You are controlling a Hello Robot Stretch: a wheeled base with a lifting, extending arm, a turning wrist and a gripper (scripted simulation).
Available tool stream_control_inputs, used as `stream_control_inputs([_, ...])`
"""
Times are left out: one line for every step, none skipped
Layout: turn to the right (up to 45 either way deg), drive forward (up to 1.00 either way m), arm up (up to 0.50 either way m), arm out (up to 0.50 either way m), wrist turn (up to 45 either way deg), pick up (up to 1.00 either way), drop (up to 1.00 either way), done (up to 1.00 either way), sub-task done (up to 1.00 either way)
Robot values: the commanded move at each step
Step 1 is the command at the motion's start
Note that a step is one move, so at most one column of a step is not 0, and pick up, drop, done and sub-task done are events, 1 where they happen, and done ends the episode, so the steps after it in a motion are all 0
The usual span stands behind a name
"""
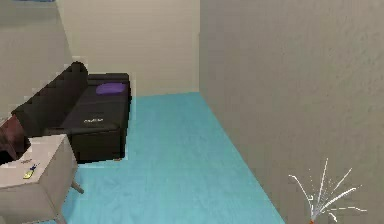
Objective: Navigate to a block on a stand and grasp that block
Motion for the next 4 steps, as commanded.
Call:
stream_control_inputs([0.0, 0.55, 0.00, 0.00, 0.0, 0.00, 0.00, 0.00, 0.00])
stream_control_inputs([-45.0, 0.00, 0.00, 0.00, 0.0, 0.00, 0.00, 0.00, 0.00])
stream_control_inputs([-45.0, 0.00, 0.00, 0.00, 0.0, 0.00, 0.00, 0.00, 0.00])
stream_control_inputs([-12.0, 0.00, 0.00, 0.00, 0.0, 0.00, 0.00, 0.00, 0.00])
